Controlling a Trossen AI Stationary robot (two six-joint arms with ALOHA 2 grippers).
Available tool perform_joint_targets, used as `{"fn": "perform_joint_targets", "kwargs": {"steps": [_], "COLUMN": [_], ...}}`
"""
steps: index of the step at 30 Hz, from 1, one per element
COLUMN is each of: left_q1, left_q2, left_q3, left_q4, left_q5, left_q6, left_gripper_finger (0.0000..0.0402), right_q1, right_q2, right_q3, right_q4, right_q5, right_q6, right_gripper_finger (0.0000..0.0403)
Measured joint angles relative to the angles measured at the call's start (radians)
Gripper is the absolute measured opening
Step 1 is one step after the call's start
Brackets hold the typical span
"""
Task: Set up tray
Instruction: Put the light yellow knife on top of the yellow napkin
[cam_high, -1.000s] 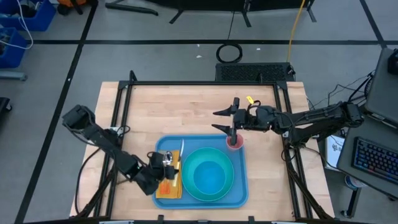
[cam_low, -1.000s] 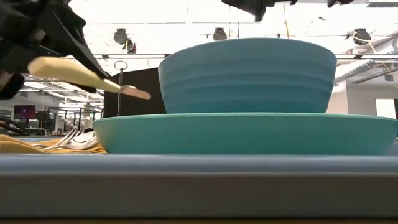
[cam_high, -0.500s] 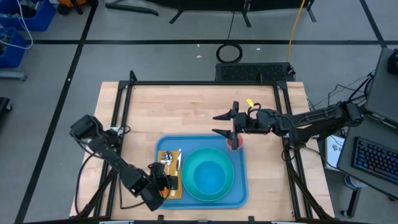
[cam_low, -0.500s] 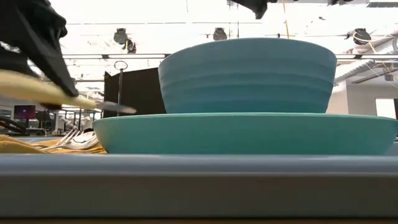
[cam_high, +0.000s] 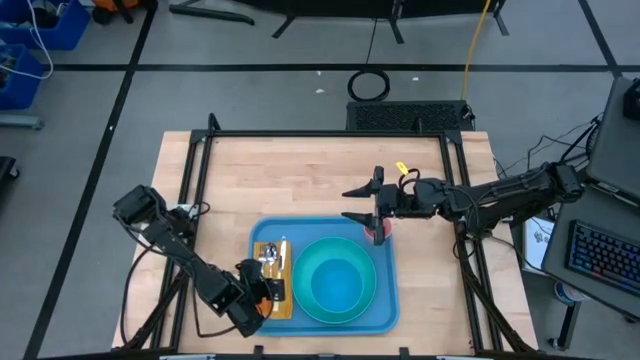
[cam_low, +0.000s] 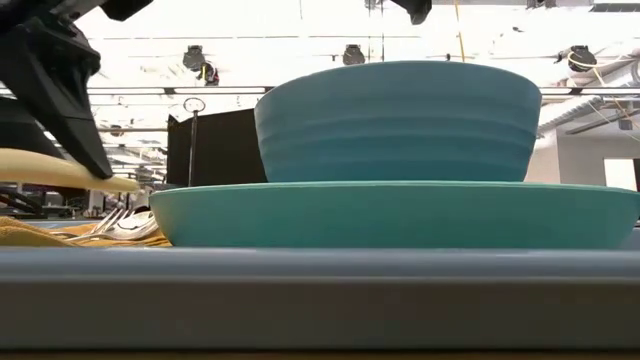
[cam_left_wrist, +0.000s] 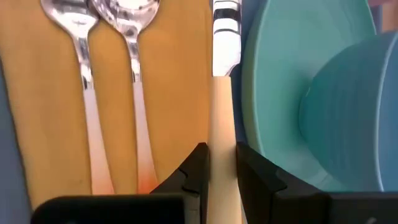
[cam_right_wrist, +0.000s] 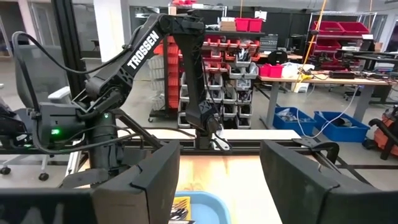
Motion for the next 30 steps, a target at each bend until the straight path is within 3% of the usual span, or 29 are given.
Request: {"fn": "perform_joint_targets", "kwargs": {"steps": [16, 30], "left_q1": [0.04, 0.041], "left_q2": [0.014, 0.027], "left_q3": [-0.001, -0.001], "left_q4": [-0.024, -0.017], "left_q5": [0.073, 0.077], "left_q6": [0.033, 0.023], "left_gripper_finger": [0.0061, 0.0061], "right_q1": [0.0, 0.0], "right_q2": [0.0, 0.0], "right_q3": [0.0, 0.0], "right_q4": [-0.006, -0.004], "right_q5": [0.0, 0.0], "right_q6": [0.003, 0.004], "right_gripper_finger": [0.0212, 0.0212]}}
